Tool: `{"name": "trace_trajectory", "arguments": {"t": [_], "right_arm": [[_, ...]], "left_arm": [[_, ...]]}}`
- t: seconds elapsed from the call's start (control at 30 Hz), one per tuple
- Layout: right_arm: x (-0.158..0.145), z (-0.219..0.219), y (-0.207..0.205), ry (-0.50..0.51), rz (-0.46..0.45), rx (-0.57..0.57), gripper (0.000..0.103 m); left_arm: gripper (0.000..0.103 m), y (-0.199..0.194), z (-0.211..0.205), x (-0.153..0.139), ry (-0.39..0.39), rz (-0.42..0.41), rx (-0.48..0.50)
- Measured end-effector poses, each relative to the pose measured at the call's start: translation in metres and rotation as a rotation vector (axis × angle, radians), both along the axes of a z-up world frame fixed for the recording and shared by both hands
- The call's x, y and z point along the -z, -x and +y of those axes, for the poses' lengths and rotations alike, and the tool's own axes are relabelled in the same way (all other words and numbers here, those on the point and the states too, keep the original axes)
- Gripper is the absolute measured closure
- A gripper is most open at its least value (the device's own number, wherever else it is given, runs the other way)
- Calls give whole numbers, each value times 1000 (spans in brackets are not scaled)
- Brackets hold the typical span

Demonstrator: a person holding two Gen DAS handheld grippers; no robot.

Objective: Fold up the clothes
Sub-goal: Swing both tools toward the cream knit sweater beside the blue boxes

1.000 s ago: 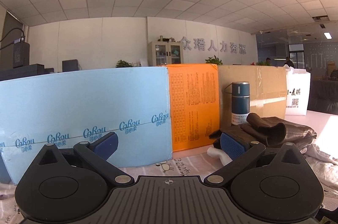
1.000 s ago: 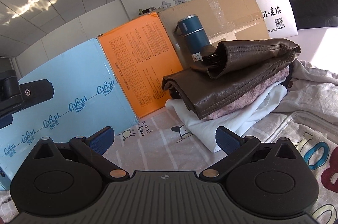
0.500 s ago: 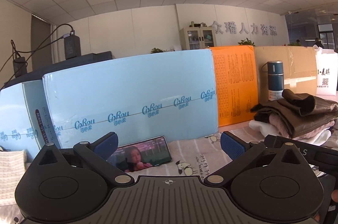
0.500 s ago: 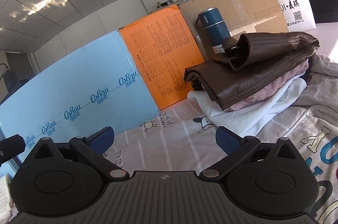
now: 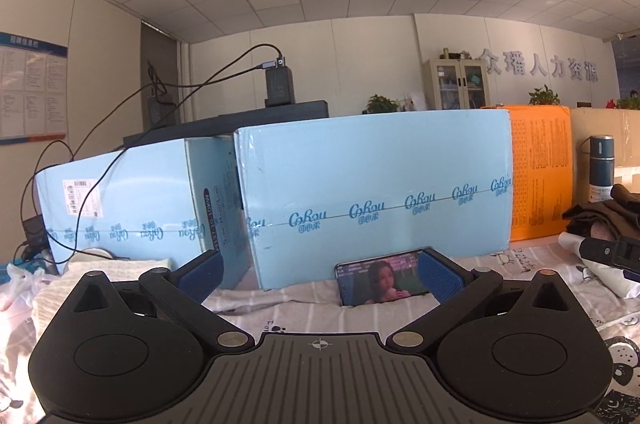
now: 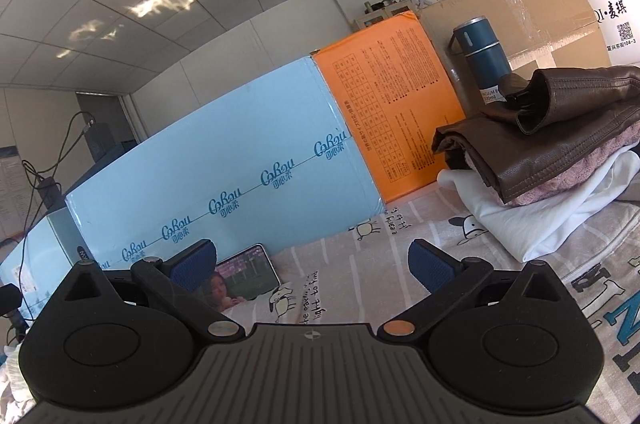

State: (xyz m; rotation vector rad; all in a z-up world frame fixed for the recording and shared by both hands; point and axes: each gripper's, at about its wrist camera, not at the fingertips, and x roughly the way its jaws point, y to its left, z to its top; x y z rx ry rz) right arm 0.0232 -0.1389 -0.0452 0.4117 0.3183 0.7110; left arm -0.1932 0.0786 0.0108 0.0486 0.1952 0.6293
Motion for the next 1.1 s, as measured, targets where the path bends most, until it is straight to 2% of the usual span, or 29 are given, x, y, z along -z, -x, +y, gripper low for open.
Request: {"name": "trace_trajectory", "arguments": {"t": [0.13, 0.33, 0.47, 0.7, 0.8, 0.97, 1.1], "right_arm": [[-11, 12, 19, -22, -4, -78, 0], [-28, 50, 50, 10, -45, -202, 0], [-37, 83, 69, 30, -67, -279, 0], [-41, 141, 95, 70, -48, -409, 0], [-42, 164, 105, 96, -54, -442, 0], [-41, 200, 118, 125, -23, -567, 0], [-38, 227, 128, 155, 13, -654, 0]], "left_arm": [[0, 16, 21, 1, 21, -24, -49], [0, 36, 54, 3, 38, -52, -120], [0, 51, 76, 2, 15, -48, -152], [0, 85, 111, 1, -31, -62, -213], [0, 101, 130, 1, -47, -60, -274], [0, 129, 167, 5, -2, -110, -404], [0, 144, 195, 15, 108, -145, -462]]}}
